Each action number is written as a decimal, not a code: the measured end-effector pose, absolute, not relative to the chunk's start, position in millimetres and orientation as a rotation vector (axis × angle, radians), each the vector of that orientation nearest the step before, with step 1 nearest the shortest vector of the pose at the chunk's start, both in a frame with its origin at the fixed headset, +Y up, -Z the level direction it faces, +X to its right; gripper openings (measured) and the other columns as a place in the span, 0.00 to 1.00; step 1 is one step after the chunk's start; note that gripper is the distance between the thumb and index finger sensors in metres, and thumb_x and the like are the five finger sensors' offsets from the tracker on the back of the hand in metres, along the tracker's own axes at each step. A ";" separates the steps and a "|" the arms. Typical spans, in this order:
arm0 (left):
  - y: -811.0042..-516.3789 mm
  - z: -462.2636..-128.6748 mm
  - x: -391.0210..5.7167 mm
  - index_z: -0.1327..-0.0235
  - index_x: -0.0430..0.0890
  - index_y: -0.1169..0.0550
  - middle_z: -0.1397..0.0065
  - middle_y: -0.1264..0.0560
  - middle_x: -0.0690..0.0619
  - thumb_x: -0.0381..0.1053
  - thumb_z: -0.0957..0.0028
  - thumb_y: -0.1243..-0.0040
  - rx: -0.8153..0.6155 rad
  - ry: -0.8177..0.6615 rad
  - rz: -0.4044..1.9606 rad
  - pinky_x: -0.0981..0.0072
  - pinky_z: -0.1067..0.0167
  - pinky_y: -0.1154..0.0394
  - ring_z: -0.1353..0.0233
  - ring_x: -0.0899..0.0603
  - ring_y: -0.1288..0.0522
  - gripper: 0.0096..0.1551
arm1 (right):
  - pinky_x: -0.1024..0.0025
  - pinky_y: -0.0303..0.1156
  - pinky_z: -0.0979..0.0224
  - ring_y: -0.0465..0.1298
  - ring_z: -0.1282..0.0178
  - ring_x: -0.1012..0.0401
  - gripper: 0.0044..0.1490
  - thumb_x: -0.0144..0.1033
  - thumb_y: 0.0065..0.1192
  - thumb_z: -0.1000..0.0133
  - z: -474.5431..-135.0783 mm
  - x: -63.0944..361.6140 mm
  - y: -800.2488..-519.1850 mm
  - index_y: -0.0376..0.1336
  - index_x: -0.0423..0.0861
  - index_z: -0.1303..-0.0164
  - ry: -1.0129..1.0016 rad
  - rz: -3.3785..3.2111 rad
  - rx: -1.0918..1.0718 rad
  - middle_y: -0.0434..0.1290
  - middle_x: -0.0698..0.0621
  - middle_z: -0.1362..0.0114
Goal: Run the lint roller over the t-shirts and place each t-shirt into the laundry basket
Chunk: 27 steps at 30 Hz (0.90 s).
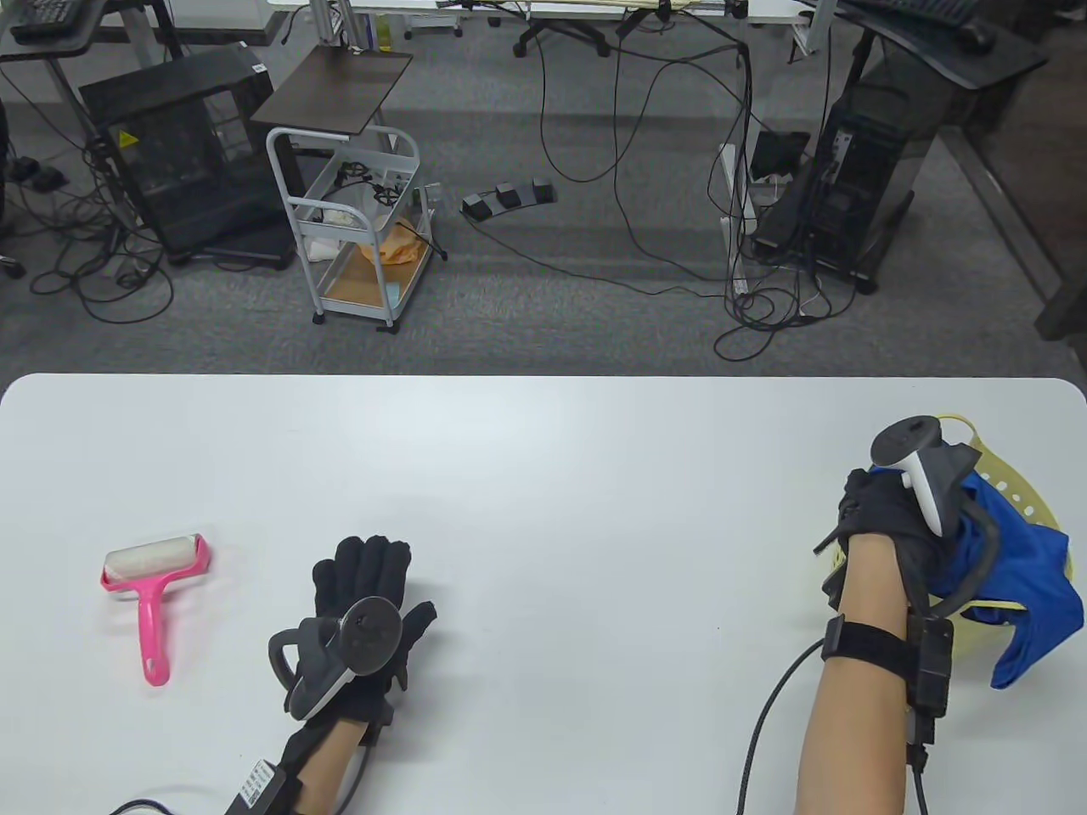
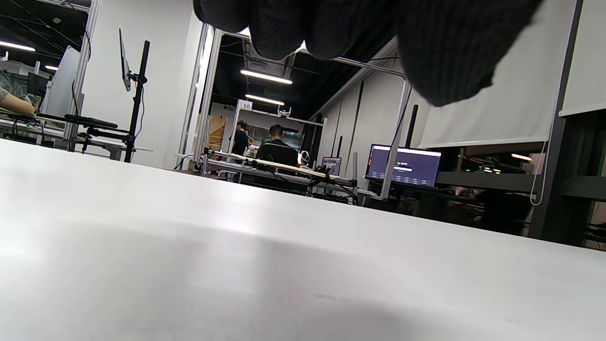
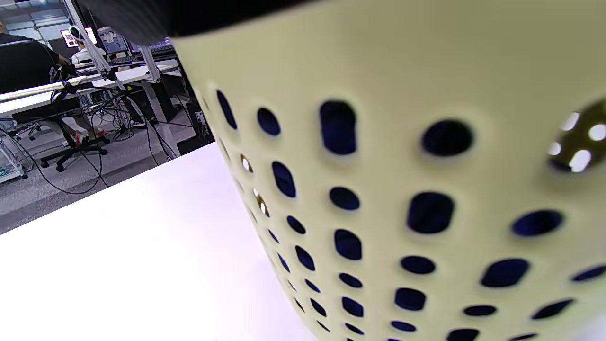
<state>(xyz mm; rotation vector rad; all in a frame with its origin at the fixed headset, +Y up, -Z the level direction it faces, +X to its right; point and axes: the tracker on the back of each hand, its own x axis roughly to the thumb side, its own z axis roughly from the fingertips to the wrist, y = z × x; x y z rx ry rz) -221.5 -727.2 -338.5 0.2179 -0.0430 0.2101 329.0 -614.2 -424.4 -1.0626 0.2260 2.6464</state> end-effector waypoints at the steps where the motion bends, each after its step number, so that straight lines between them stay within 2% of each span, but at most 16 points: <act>1: -727.2 -338.5 -221.4 0.22 0.56 0.41 0.16 0.42 0.54 0.68 0.53 0.39 0.217 -0.043 0.211 0.48 0.21 0.54 0.14 0.41 0.50 0.47 | 0.45 0.69 0.30 0.68 0.27 0.40 0.37 0.58 0.44 0.40 -422.2 327.3 -609.8 0.58 0.49 0.26 0.213 2.644 -1.051 0.58 0.47 0.17; 5: -727.0 -338.9 -219.7 0.22 0.56 0.41 0.16 0.42 0.54 0.68 0.53 0.39 0.214 -0.050 0.218 0.47 0.21 0.53 0.14 0.41 0.49 0.47 | 0.46 0.70 0.31 0.70 0.29 0.41 0.37 0.57 0.46 0.40 -409.9 310.4 -578.4 0.59 0.47 0.27 0.080 2.680 -0.990 0.61 0.44 0.19; 9: -724.4 -336.6 -215.7 0.22 0.56 0.41 0.16 0.41 0.54 0.68 0.53 0.39 0.218 -0.060 0.213 0.46 0.21 0.53 0.14 0.40 0.49 0.47 | 0.48 0.72 0.32 0.72 0.30 0.43 0.35 0.57 0.48 0.40 -380.0 264.9 -531.6 0.60 0.48 0.28 -0.194 2.813 -0.824 0.64 0.45 0.20; 11: -722.3 -334.4 -213.8 0.22 0.56 0.41 0.16 0.42 0.54 0.68 0.53 0.39 0.222 -0.065 0.217 0.46 0.21 0.53 0.14 0.40 0.49 0.47 | 0.48 0.72 0.32 0.72 0.30 0.44 0.35 0.56 0.49 0.40 -359.4 237.0 -519.7 0.60 0.49 0.28 -0.376 2.838 -0.677 0.65 0.45 0.20; 13: -719.9 -332.4 -211.4 0.22 0.56 0.41 0.16 0.42 0.54 0.68 0.53 0.39 0.226 -0.068 0.220 0.46 0.21 0.53 0.14 0.40 0.49 0.47 | 0.49 0.72 0.31 0.72 0.29 0.45 0.34 0.56 0.51 0.40 -337.9 212.5 -520.3 0.60 0.50 0.28 -0.513 2.843 -0.534 0.65 0.46 0.20; 15: -717.0 -330.4 -208.5 0.21 0.56 0.41 0.16 0.42 0.54 0.69 0.53 0.39 0.237 -0.073 0.215 0.46 0.21 0.53 0.14 0.40 0.49 0.48 | 0.48 0.71 0.30 0.71 0.27 0.45 0.34 0.55 0.54 0.41 -317.2 187.9 -534.4 0.59 0.51 0.27 -0.643 2.820 -0.398 0.64 0.47 0.19; 18: -714.0 -327.1 -204.3 0.21 0.55 0.42 0.16 0.42 0.53 0.69 0.53 0.39 0.245 -0.071 0.207 0.46 0.21 0.53 0.14 0.40 0.49 0.48 | 0.46 0.69 0.27 0.68 0.25 0.44 0.36 0.55 0.58 0.42 -297.4 159.2 -573.5 0.58 0.51 0.26 -0.724 2.790 -0.224 0.62 0.48 0.18; 27: -715.9 -323.6 -202.2 0.20 0.54 0.44 0.15 0.44 0.52 0.71 0.54 0.39 0.208 -0.040 0.166 0.45 0.21 0.53 0.14 0.39 0.50 0.51 | 0.39 0.58 0.23 0.56 0.18 0.45 0.44 0.58 0.61 0.45 -299.6 118.8 -679.1 0.50 0.54 0.22 -0.773 2.892 0.049 0.54 0.51 0.14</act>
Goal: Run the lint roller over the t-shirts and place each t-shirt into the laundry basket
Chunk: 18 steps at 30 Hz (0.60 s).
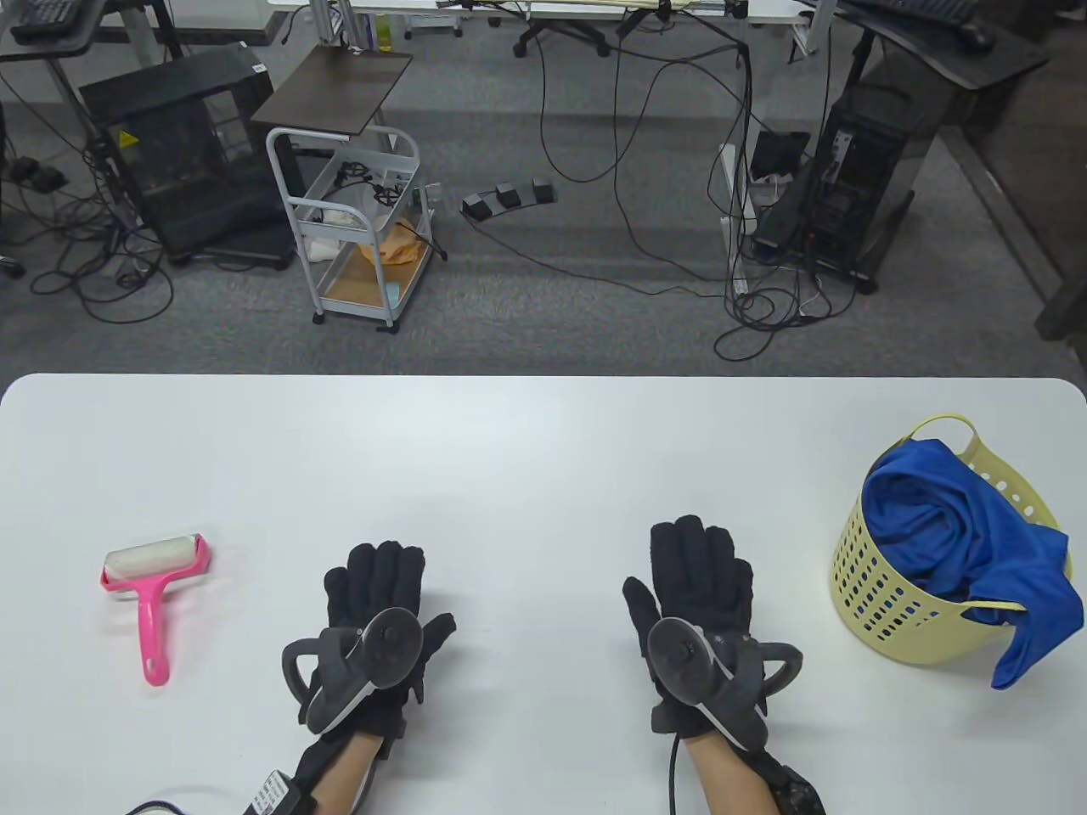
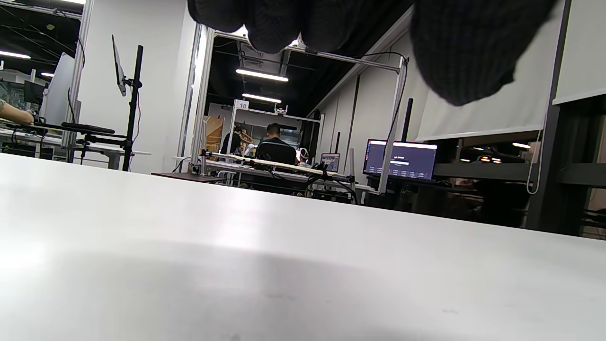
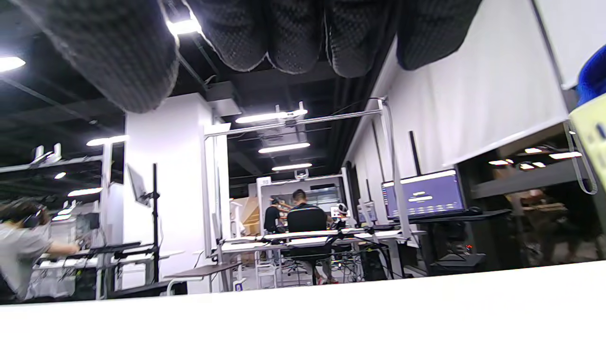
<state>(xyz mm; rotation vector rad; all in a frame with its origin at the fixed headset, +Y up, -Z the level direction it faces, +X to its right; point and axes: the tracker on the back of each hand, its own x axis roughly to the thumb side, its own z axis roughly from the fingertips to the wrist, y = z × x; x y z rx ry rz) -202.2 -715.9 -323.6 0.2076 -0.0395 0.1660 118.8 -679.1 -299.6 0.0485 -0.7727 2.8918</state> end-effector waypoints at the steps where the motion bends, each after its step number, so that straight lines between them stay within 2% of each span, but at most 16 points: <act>1: -716.6 -324.0 -202.7 0.20 0.54 0.44 0.15 0.45 0.52 0.71 0.54 0.39 0.207 -0.037 0.164 0.45 0.21 0.54 0.14 0.39 0.50 0.51 | 0.39 0.56 0.22 0.55 0.17 0.45 0.45 0.59 0.61 0.45 -301.0 117.4 -686.5 0.49 0.54 0.22 -0.769 2.914 0.061 0.52 0.52 0.14; 3: -719.7 -325.4 -203.8 0.20 0.54 0.44 0.15 0.45 0.52 0.71 0.54 0.39 0.196 -0.030 0.152 0.45 0.21 0.54 0.14 0.39 0.51 0.52 | 0.38 0.53 0.22 0.51 0.16 0.45 0.46 0.61 0.59 0.45 -306.1 115.9 -701.2 0.47 0.54 0.21 -0.750 2.961 0.092 0.50 0.52 0.13; 6: -726.7 -327.7 -204.9 0.20 0.54 0.45 0.15 0.46 0.52 0.72 0.54 0.40 0.172 -0.019 0.122 0.45 0.21 0.54 0.14 0.39 0.51 0.53 | 0.36 0.49 0.22 0.46 0.16 0.45 0.48 0.62 0.57 0.45 -314.7 115.2 -718.0 0.45 0.54 0.20 -0.600 3.016 0.100 0.47 0.51 0.12; 9: -731.7 -329.8 -204.4 0.20 0.54 0.45 0.15 0.46 0.52 0.72 0.55 0.40 0.147 -0.014 0.112 0.45 0.21 0.54 0.14 0.39 0.51 0.53 | 0.36 0.46 0.22 0.43 0.16 0.45 0.50 0.64 0.55 0.44 -318.7 114.8 -724.6 0.42 0.53 0.20 -0.498 3.069 0.094 0.43 0.51 0.12; 18: -736.0 -331.0 -201.8 0.20 0.53 0.45 0.15 0.46 0.51 0.72 0.55 0.40 0.128 -0.018 0.096 0.46 0.21 0.54 0.14 0.39 0.51 0.53 | 0.37 0.45 0.22 0.41 0.16 0.45 0.50 0.64 0.53 0.44 -318.9 115.2 -729.9 0.41 0.52 0.20 -0.434 3.058 0.097 0.41 0.50 0.12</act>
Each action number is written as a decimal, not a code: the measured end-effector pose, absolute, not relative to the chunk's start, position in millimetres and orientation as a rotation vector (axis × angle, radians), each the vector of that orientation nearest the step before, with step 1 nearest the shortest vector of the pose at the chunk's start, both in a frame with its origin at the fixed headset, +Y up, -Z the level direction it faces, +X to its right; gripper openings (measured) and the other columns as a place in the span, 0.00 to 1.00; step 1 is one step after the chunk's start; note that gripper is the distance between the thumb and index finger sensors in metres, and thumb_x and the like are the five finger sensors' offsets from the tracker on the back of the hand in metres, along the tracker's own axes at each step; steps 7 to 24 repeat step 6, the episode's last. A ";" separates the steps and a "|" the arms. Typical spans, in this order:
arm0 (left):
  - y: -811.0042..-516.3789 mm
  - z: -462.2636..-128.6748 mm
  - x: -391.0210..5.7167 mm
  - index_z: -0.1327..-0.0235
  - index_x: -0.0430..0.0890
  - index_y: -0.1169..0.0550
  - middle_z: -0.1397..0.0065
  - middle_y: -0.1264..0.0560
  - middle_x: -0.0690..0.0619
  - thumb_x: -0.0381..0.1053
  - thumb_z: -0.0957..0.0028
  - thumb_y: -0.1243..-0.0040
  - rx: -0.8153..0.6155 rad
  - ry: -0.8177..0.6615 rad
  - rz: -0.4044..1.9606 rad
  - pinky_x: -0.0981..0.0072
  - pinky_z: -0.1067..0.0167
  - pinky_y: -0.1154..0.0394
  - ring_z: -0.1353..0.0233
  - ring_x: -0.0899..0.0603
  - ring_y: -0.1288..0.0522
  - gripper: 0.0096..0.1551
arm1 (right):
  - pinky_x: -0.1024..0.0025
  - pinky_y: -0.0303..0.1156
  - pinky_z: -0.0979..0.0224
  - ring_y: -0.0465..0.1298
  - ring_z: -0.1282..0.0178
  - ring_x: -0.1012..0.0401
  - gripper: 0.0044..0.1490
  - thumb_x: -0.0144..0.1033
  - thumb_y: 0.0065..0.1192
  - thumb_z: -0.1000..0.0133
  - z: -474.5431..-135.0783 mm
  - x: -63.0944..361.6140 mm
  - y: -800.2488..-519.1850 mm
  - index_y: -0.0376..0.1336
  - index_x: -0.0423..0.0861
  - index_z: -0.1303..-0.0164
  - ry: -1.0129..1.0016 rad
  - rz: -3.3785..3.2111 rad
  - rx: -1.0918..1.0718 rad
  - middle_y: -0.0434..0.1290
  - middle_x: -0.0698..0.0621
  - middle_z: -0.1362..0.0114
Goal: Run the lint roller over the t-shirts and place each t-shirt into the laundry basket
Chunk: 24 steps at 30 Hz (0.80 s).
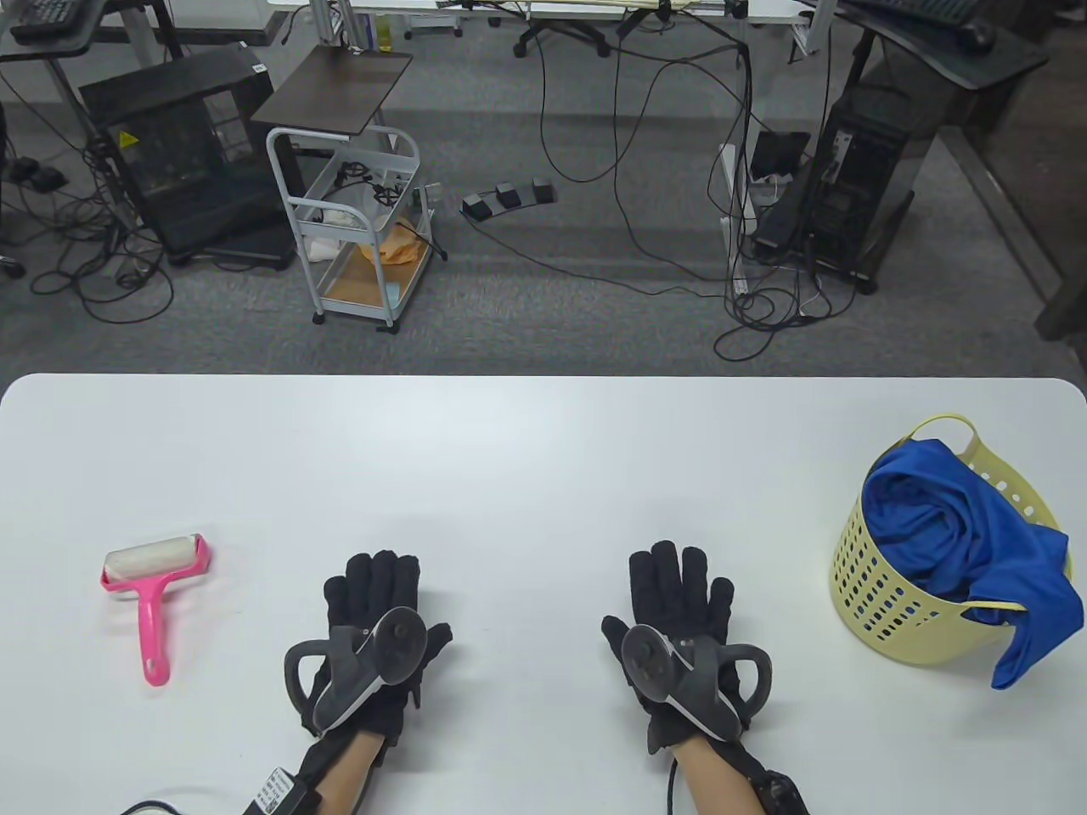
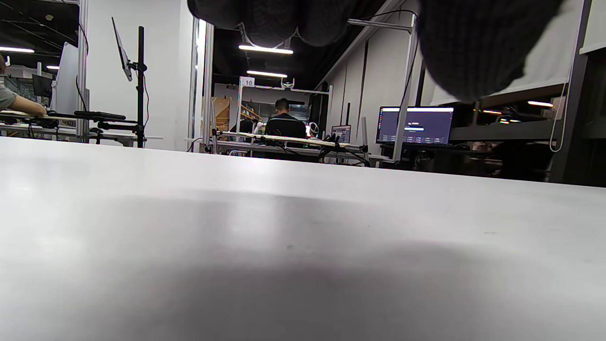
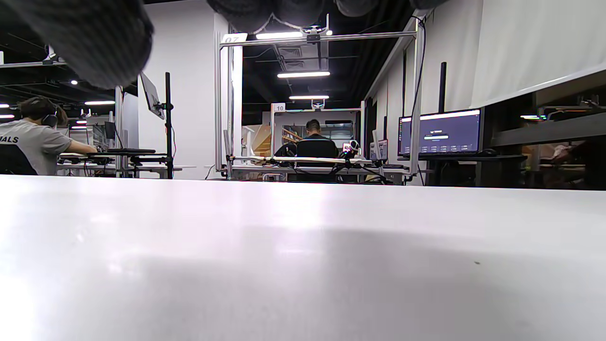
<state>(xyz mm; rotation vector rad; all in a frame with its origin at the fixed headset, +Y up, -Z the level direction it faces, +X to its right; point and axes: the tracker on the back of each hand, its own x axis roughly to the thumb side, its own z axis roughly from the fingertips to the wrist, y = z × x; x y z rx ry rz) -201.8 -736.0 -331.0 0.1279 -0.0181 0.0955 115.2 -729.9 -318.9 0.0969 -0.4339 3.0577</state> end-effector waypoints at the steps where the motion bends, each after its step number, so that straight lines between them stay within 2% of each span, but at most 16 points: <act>1: -736.1 -331.0 -201.6 0.20 0.53 0.45 0.15 0.46 0.51 0.72 0.54 0.40 0.127 -0.018 0.096 0.46 0.21 0.54 0.14 0.39 0.51 0.53 | 0.37 0.45 0.22 0.41 0.16 0.45 0.50 0.64 0.53 0.44 -319.0 114.9 -731.0 0.41 0.52 0.20 -0.423 3.060 0.097 0.41 0.50 0.12; 24: -736.5 -331.1 -200.8 0.20 0.53 0.45 0.15 0.46 0.50 0.72 0.54 0.41 0.125 -0.020 0.101 0.46 0.21 0.53 0.14 0.39 0.51 0.53 | 0.37 0.44 0.22 0.41 0.16 0.45 0.50 0.64 0.53 0.44 -318.8 114.4 -733.1 0.40 0.52 0.20 -0.403 3.059 0.093 0.41 0.50 0.12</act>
